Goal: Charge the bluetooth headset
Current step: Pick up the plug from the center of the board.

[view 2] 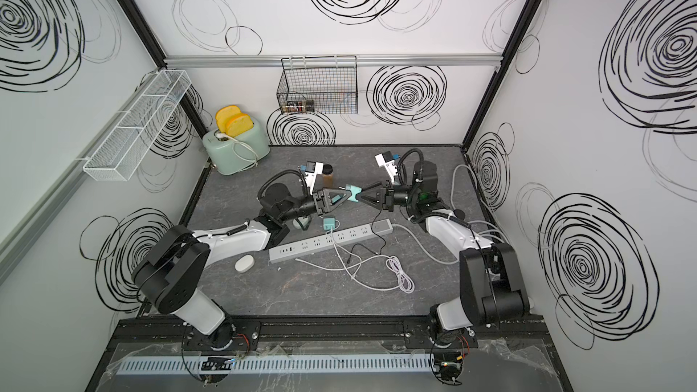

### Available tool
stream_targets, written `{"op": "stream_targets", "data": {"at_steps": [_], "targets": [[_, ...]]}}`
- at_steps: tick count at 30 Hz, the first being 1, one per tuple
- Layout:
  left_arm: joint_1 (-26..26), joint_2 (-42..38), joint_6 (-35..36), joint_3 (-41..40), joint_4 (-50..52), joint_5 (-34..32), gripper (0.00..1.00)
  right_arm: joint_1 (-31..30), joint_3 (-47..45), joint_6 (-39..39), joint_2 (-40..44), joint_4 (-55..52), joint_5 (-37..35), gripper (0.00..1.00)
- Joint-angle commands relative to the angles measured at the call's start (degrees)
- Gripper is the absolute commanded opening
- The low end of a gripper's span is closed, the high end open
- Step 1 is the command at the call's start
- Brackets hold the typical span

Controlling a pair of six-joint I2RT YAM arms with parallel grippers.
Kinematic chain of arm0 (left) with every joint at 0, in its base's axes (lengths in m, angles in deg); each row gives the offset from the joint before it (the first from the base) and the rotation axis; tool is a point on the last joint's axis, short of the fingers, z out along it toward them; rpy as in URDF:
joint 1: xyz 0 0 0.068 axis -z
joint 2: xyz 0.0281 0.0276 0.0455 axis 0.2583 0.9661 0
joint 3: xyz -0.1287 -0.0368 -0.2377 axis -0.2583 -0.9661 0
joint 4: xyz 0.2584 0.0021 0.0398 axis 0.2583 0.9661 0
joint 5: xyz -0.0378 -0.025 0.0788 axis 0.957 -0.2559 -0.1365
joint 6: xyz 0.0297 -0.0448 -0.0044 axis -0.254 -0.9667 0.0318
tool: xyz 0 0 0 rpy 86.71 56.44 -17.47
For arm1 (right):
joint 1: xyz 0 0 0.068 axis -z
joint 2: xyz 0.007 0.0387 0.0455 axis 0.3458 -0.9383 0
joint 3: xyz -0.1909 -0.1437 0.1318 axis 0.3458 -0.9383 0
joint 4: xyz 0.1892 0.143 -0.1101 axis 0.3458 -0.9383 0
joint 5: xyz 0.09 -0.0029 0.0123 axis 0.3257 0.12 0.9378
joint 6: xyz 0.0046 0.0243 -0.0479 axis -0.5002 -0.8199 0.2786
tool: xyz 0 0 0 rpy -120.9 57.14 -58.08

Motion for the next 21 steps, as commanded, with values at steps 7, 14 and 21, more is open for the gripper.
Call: {"op": "stream_targets", "data": {"at_steps": [7,14,21], "targets": [[0.48,2.37,-3.40,0.86,-10.31,1.15,0.12,-0.93,1.53,-0.20,-0.85,3.75,1.00,0.36],[0.56,2.68,-3.43,0.85,-10.90,1.24,0.12,-1.46,1.58,-1.88,-1.57,5.79,0.89,0.40],[0.56,2.86,-3.46,0.59,-10.81,1.15,0.14,-1.54,1.69,-2.31,-1.62,6.81,0.99,0.28]]}}
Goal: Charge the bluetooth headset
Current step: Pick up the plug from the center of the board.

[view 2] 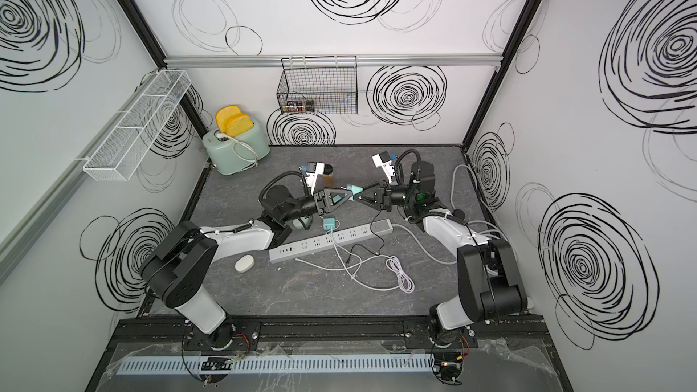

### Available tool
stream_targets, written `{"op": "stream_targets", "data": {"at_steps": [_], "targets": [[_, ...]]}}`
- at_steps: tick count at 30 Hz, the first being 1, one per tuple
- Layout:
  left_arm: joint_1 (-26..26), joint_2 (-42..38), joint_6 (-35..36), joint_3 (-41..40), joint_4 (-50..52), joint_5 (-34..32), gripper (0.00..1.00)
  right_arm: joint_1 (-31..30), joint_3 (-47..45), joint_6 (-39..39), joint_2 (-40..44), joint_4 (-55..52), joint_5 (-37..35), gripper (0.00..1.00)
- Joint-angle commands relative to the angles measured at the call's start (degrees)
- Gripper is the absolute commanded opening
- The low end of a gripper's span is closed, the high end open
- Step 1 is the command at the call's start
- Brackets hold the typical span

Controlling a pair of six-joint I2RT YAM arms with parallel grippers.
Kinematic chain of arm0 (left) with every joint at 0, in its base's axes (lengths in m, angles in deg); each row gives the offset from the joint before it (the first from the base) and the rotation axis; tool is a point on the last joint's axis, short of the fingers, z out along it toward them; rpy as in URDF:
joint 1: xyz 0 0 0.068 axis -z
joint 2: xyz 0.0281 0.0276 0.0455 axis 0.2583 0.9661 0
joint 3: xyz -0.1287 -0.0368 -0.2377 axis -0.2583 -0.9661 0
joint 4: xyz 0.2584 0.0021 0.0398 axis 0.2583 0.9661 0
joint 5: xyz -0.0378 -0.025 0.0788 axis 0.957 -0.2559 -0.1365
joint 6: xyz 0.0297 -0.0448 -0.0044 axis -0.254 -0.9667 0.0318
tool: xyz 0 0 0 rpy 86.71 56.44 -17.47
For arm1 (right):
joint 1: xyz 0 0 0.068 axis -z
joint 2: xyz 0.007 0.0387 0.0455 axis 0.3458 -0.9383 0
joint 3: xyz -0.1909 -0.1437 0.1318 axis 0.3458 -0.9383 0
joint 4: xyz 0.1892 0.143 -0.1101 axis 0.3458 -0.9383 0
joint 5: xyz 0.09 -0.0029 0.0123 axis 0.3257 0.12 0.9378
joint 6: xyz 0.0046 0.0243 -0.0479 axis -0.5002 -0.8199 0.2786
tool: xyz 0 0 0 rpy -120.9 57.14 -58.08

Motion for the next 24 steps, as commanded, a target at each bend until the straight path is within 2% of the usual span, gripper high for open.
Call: {"op": "stream_targets", "data": {"at_steps": [1,4,7,8,11,16,20,24], "targets": [[0.19,0.35,-2.20,0.59,-4.83,0.28,0.17,-0.34,1.57,1.41,-0.25,3.07,0.08,0.27],[-0.20,0.18,-2.08,0.59,-3.82,0.03,0.32,-0.09,1.82,1.53,-0.42,3.18,-0.24,0.20],[-1.04,-0.41,-2.12,0.27,-2.74,-0.17,0.54,0.40,2.16,2.51,-0.46,2.95,-0.41,0.14],[-1.42,-0.89,-2.09,-0.14,-2.70,-0.28,0.58,0.62,2.50,3.45,-0.57,2.06,-0.46,0.13],[-3.07,-3.42,0.12,-0.97,0.86,-0.49,0.62,1.61,4.53,11.41,-0.61,-6.59,-1.93,0.12],[-6.37,-12.11,9.95,-3.60,17.89,-5.15,0.68,2.38,7.70,27.92,-0.49,-22.25,-7.37,0.12],[-6.64,-22.27,22.34,-5.94,37.75,-16.16,0.71,1.63,8.49,40.23,1.25,-31.58,-19.72,0.10],[-5.29,-30.00,27.45,-9.26,47.51,-25.23,0.72,0.03,8.11,52.21,3.09,-37.67,-32.80,0.10]]}}
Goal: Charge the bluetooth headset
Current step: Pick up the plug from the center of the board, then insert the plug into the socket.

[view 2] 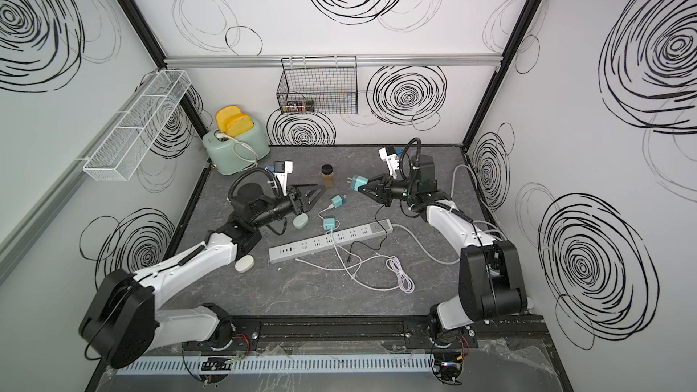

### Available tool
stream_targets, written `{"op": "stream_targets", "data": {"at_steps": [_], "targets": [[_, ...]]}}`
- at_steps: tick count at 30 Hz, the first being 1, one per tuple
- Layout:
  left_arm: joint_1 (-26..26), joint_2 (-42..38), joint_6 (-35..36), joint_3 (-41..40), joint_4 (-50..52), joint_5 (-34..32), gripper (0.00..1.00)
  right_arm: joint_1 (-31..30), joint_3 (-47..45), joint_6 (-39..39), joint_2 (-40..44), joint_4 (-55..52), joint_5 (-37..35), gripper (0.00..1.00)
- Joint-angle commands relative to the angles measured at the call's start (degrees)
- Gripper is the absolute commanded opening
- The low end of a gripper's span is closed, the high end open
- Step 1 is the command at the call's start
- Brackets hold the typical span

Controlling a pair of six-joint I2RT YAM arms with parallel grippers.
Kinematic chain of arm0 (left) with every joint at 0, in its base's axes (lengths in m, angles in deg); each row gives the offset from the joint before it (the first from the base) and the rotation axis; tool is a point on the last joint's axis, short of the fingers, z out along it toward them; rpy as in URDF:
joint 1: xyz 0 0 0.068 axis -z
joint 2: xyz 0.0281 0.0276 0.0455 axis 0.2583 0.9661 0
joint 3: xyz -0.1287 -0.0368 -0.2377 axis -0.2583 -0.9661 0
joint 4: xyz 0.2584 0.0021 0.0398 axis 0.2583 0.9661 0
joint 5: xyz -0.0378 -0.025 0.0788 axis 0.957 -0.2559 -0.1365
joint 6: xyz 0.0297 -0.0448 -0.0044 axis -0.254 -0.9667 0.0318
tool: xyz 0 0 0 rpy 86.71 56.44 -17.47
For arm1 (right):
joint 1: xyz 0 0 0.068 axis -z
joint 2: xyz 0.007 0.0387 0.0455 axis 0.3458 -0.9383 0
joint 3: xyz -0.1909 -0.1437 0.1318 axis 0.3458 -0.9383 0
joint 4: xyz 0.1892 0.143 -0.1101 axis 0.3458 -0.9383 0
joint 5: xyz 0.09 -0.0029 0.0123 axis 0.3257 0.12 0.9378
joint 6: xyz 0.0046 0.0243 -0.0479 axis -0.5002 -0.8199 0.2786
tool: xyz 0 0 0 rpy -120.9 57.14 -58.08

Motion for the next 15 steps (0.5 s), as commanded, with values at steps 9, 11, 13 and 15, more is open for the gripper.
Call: {"op": "stream_targets", "data": {"at_steps": [9,11,13,15], "targets": [[4.24,-6.16,8.42,-8.16,19.40,-22.63,0.72,-4.91,1.47,32.79,5.47,-17.45,-29.89,0.09],[6.14,-5.12,8.83,-8.69,20.23,-24.72,0.72,-7.65,1.10,39.42,6.96,-19.80,-33.68,0.09],[7.30,-4.40,9.09,-9.01,20.88,-25.65,0.72,-10.90,-0.22,43.91,8.38,-20.93,-39.00,0.10],[7.82,-4.19,8.82,-9.48,21.51,-26.20,0.72,-13.07,-0.66,49.55,9.21,-23.70,-42.08,0.09]]}}
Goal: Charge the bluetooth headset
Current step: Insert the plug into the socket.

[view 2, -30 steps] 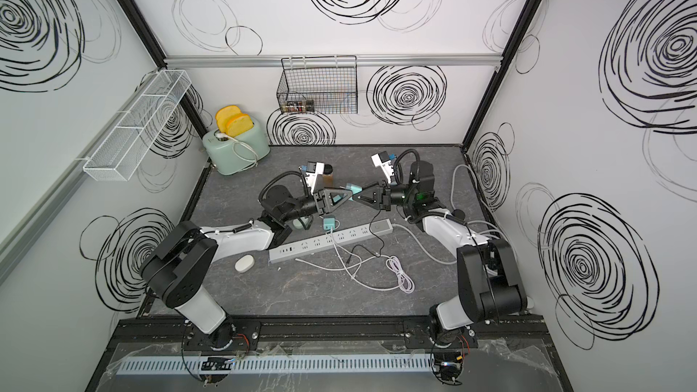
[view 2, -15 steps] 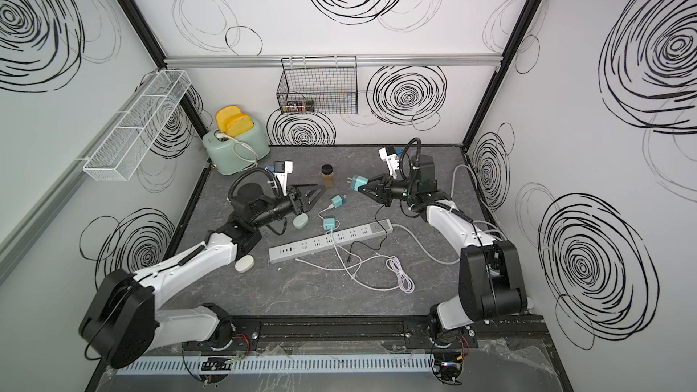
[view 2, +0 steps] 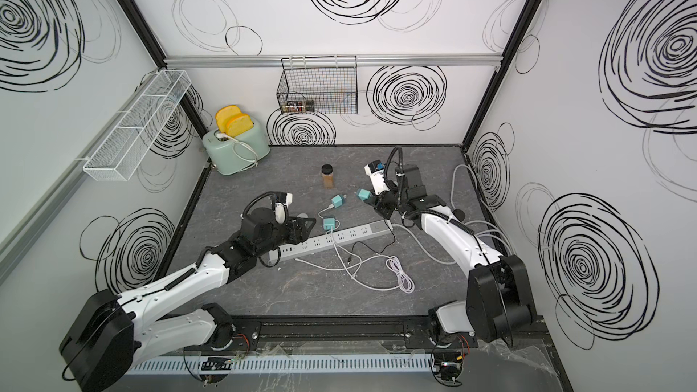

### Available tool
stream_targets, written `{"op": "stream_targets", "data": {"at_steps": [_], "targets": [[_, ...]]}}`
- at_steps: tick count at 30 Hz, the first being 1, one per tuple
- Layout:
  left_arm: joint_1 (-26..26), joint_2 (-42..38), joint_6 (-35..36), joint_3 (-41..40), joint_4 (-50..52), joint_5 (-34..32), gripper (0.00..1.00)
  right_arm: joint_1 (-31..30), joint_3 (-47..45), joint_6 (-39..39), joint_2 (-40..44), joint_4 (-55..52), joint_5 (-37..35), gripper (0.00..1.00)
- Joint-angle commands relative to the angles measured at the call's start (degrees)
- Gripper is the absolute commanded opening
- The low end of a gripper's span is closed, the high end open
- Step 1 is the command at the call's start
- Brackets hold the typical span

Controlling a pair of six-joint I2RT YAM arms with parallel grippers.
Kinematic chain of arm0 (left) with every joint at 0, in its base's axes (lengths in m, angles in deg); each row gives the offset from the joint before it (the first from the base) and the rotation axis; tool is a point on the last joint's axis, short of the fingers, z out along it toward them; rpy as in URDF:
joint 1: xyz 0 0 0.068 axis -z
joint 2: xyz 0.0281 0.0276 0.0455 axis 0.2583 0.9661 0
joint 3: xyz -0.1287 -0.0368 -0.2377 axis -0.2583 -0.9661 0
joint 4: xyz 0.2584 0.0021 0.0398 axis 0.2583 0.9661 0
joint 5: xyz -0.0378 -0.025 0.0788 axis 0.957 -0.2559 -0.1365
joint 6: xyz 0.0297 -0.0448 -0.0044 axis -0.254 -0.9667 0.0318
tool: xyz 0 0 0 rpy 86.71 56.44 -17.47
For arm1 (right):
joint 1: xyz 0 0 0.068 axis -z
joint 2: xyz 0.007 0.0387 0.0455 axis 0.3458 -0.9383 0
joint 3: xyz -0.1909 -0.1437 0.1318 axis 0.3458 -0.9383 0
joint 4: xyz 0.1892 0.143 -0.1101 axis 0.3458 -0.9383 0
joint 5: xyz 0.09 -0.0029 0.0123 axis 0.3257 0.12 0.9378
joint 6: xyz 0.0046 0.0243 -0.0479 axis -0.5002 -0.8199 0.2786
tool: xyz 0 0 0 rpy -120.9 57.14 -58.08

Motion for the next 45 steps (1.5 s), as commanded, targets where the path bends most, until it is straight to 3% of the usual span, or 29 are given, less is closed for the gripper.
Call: {"op": "stream_targets", "data": {"at_steps": [1,5,10,18,45], "targets": [[0.77,0.12,1.31,-0.86,1.07,-4.18,0.72,-3.29,0.10,14.48,2.42,-7.65,-9.49,0.09],[0.83,-0.94,1.20,-2.55,0.85,-3.96,0.72,-5.13,3.23,18.97,0.54,-14.80,-16.46,0.08],[0.84,-1.23,1.16,-3.80,0.36,-2.79,0.72,-10.23,5.75,19.65,-3.14,-20.23,-31.41,0.08],[0.84,0.92,2.06,-4.09,-0.47,-2.34,0.73,-11.79,9.83,22.75,-10.56,-26.18,-39.88,0.07],[0.90,2.02,1.75,-6.07,-2.46,-0.87,0.72,-19.41,23.33,18.11,-23.29,-45.17,-37.50,0.04]]}}
